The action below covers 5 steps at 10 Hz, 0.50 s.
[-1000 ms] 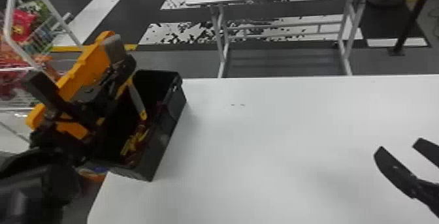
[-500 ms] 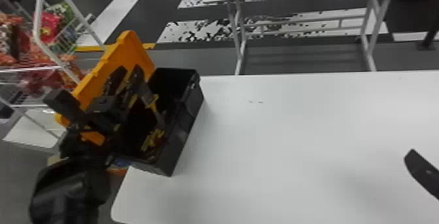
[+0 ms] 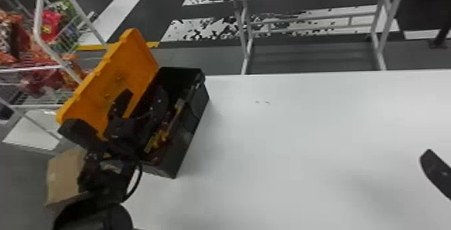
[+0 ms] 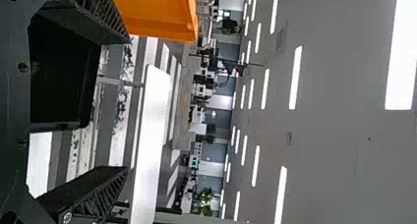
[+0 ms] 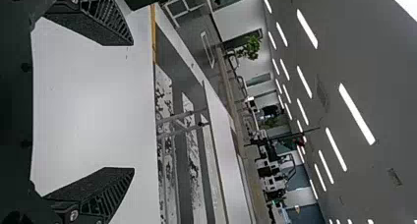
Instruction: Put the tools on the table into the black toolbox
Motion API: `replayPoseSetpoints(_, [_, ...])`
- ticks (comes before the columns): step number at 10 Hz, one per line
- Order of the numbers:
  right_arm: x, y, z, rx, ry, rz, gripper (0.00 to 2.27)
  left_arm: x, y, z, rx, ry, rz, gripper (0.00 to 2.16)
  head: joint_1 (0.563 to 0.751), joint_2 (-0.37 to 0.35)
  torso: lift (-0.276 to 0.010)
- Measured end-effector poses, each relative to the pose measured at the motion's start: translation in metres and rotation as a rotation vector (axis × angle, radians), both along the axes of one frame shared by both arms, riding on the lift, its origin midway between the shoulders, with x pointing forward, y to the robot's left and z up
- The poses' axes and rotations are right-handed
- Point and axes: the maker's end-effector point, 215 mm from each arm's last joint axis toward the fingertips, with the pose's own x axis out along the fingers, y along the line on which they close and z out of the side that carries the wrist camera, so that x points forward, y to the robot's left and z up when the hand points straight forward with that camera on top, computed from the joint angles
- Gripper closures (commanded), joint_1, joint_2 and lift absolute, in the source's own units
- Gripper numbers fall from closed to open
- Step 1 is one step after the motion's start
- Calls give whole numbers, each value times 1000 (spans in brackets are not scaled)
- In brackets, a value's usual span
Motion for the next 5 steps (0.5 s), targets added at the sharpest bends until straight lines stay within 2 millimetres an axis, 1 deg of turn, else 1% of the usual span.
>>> replayPoseSetpoints(2, [3,1,1,-32,-23,-43,107,-17,-38,-14,4,20,6,33,695,226,-75])
replayPoseSetpoints(3, [4,5,2,-64,-42,-82,107,-23,-57,-25,2,37,4,36,695,213,-75])
replayPoseSetpoints(4, [4,14,3,-99,-62,-116,107,-30,-75,-33,2,45,10,36,695,193,-75])
replayPoseSetpoints(5, [3,28,1,-116,-72,-137,107,-37,-91,-38,4,44,23,43,695,188,-75])
